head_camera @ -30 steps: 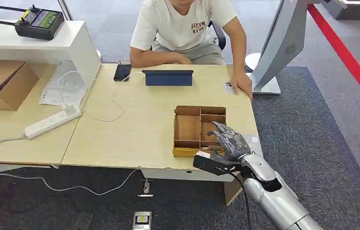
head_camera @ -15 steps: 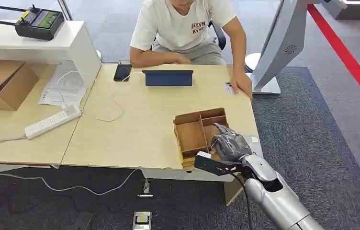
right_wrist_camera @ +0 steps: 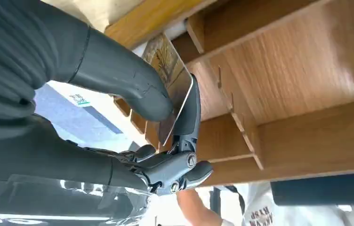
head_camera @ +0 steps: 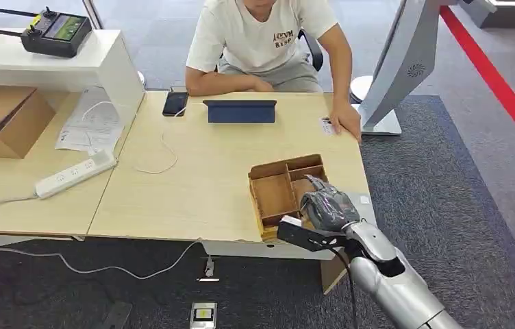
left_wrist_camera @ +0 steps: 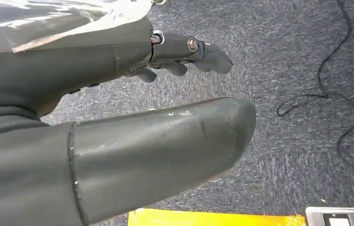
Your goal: Pass the card to the sensor for recognition and then transmit it.
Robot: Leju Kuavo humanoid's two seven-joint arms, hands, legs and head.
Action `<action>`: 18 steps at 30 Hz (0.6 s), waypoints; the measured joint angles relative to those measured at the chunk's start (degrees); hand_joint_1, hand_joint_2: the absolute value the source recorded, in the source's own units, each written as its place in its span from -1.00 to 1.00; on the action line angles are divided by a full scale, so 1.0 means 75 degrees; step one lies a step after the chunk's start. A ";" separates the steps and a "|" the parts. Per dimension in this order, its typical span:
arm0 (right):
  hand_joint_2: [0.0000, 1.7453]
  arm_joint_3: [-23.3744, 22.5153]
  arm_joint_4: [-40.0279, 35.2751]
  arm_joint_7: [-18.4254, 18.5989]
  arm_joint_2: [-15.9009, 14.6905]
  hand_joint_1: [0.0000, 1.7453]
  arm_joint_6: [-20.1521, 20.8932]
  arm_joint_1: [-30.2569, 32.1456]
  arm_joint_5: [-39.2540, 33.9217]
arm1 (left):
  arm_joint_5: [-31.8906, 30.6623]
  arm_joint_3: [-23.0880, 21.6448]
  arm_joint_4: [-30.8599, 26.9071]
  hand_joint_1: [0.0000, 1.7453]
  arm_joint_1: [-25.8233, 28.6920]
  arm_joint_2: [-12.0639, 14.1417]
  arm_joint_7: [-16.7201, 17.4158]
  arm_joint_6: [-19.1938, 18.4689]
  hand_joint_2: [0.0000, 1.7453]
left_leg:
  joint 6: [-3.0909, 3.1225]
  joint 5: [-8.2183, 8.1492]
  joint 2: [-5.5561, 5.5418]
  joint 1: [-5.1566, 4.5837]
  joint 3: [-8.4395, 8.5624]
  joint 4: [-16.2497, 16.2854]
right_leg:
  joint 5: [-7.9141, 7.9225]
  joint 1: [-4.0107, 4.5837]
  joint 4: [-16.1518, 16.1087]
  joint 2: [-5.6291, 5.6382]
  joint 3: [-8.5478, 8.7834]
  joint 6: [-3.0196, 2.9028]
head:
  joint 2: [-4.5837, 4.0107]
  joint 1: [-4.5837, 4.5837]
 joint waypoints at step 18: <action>1.00 -0.0720 -0.0886 -0.0242 -0.0093 1.00 -0.0836 -0.0602 -0.0402 | -0.0155 -0.0026 0.0000 -1.00 -0.0017 0.0000 -0.0245 0.0079 -1.00 | 0.0000 0.0001 0.0000 0.0000 0.0002 0.0002 | 0.0002 0.0000 0.0000 0.0000 0.0001 0.0000 | 0.0000 -0.0003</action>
